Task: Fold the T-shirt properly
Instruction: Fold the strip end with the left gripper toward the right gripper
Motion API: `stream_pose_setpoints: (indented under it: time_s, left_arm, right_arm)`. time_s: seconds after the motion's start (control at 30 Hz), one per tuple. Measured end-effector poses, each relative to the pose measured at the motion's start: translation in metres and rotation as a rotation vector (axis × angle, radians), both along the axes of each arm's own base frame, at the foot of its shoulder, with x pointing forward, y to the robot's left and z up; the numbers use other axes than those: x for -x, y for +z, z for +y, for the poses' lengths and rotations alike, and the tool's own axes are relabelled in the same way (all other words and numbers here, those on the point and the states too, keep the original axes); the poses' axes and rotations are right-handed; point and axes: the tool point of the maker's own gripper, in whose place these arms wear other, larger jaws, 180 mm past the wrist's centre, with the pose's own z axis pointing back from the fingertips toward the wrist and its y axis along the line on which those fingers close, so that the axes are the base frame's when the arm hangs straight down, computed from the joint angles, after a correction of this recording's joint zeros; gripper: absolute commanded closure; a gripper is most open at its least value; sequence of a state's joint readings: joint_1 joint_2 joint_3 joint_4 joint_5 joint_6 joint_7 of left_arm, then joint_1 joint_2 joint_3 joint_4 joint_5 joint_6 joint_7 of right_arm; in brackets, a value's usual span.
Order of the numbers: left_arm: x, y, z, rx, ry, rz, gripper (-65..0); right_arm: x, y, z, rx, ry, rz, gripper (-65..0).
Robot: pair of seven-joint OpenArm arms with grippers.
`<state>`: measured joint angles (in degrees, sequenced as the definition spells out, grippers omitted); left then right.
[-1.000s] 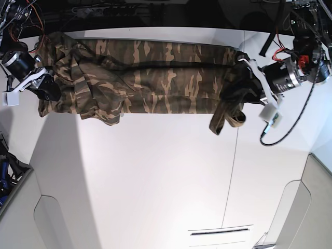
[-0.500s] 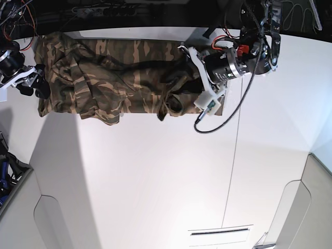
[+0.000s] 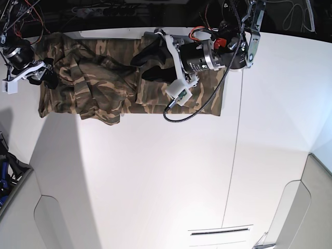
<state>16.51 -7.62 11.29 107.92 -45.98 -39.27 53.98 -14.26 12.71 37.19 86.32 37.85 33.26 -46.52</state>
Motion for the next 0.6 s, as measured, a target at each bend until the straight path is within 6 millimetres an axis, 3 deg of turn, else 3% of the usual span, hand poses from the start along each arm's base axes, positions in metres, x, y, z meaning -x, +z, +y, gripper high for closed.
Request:
stream_pose_setpoints:
  time_s: [0.6]
  left_arm:
    - [0.0021,-0.0024,0.0004,-0.013,-0.010,0.009,-35.3]
  right_arm:
    - [-0.0035,-0.0020,-0.0041,-0.012,-0.016,-0.001,-41.8]
